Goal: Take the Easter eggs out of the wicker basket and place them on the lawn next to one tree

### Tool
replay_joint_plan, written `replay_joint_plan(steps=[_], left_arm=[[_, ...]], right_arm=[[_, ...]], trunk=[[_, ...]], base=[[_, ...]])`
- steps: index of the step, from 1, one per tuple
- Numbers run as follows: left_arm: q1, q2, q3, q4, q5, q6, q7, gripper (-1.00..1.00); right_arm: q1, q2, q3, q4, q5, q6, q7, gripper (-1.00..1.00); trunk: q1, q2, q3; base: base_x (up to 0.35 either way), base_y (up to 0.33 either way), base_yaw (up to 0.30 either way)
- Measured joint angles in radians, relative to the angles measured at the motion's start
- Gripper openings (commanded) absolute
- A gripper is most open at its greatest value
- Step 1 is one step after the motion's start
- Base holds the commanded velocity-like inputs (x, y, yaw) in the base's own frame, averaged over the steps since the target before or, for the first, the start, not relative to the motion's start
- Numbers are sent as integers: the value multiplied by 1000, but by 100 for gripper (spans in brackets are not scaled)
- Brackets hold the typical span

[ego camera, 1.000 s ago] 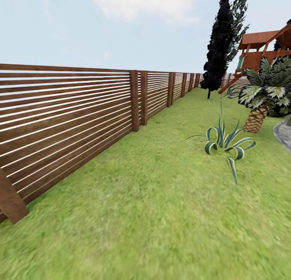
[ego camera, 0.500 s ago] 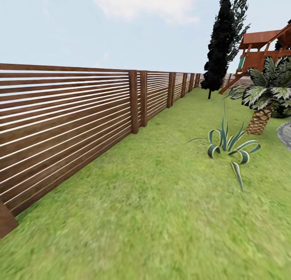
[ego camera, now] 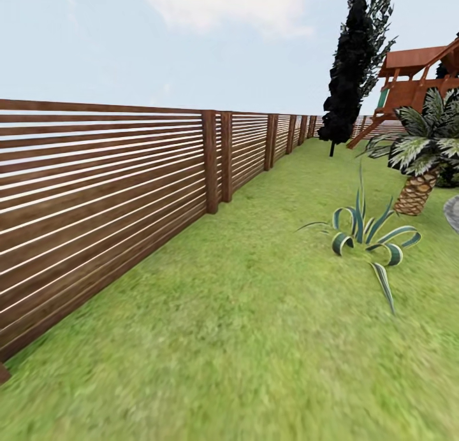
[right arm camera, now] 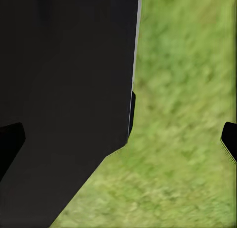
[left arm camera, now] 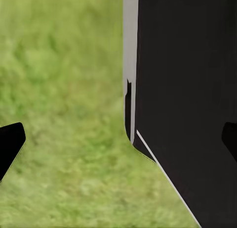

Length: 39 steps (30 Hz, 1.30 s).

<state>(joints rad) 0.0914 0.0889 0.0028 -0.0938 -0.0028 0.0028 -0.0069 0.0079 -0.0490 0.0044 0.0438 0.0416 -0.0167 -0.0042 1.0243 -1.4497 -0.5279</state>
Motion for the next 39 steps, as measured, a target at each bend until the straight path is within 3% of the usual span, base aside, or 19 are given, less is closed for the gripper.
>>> replay_joint_plan(steps=[39], left_arm=[[0,0,0,0,0,0,0,100]], right_arm=[[0,0,1,0,0,0,0,100]], trunk=[[0,0,0]], base=[[335,0,0]])
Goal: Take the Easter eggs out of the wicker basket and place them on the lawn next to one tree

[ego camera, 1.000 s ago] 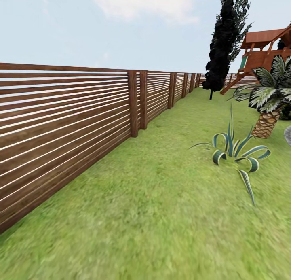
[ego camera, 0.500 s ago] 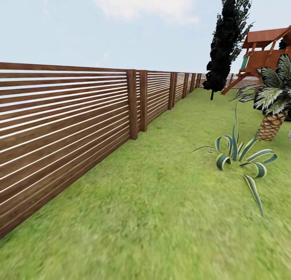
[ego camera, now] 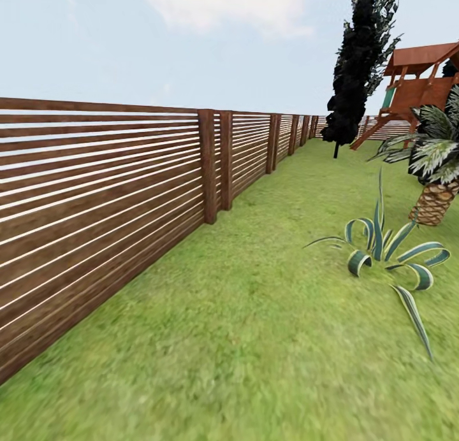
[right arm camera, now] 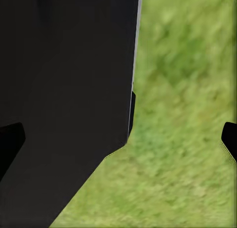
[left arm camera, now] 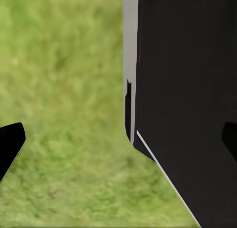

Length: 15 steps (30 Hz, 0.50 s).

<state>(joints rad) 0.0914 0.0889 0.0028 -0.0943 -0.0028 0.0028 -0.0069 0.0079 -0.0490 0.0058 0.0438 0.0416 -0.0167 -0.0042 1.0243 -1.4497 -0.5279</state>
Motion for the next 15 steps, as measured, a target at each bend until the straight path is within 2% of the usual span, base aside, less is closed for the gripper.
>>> replay_joint_plan(steps=[15], left_arm=[[0,0,0,1,0,0,0,100]], right_arm=[[0,0,-1,0,0,0,0,100]], trunk=[[0,0,0]], base=[[335,0,0]])
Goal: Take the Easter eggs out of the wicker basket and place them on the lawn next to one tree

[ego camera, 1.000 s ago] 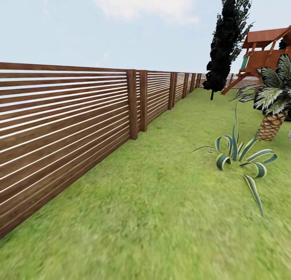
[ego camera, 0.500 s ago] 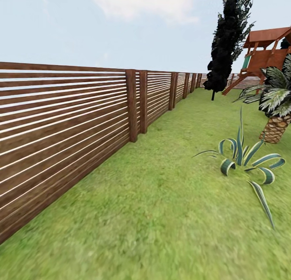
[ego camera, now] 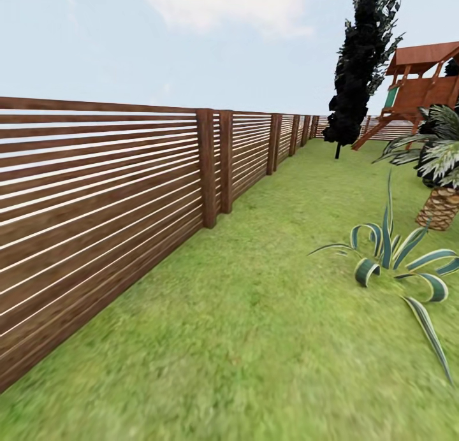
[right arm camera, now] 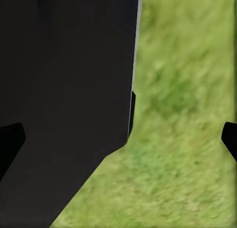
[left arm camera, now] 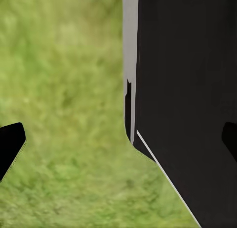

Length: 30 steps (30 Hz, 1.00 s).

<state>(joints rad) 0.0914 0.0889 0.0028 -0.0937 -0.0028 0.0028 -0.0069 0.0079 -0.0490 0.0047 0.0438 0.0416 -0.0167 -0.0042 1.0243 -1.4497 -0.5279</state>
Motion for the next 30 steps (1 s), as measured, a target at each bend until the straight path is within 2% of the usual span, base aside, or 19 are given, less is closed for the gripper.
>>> replay_joint_plan(steps=[30], left_arm=[[0,0,0,0,0,0,0,100]], right_arm=[[0,0,0,0,0,0,0,100]], trunk=[[0,0,0]], base=[[335,0,0]])
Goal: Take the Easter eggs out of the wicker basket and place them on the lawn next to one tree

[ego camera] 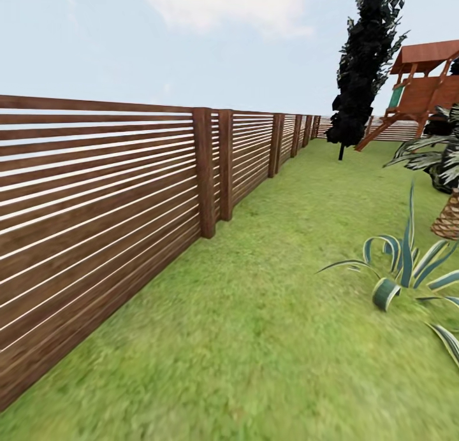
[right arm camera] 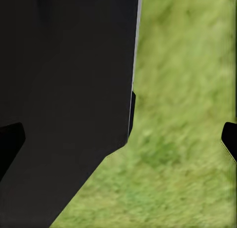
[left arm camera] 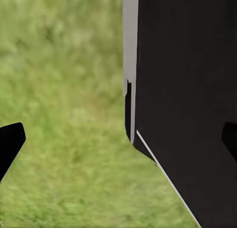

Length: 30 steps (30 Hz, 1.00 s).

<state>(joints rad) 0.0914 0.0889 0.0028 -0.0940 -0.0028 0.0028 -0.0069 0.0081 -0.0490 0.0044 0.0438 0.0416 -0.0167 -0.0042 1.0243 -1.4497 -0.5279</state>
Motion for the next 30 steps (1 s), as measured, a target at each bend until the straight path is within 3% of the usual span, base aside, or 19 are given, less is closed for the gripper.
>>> replay_joint_plan(steps=[5,14,22,30], left_arm=[[0,0,0,0,0,0,0,100],[0,0,0,1,0,0,0,100],[0,-1,-1,1,0,-2,0,100],[0,-2,-2,1,0,-4,0,100]], right_arm=[[0,1,0,0,0,0,0,100],[0,2,1,0,1,0,5,100],[0,-1,-1,-1,0,5,0,100],[0,-5,-5,-6,-3,1,7,100]], trunk=[[0,0,0],[0,0,0],[0,0,0],[1,0,0]], base=[[335,0,-44],[335,0,-232],[327,0,-26],[81,0,-1]])
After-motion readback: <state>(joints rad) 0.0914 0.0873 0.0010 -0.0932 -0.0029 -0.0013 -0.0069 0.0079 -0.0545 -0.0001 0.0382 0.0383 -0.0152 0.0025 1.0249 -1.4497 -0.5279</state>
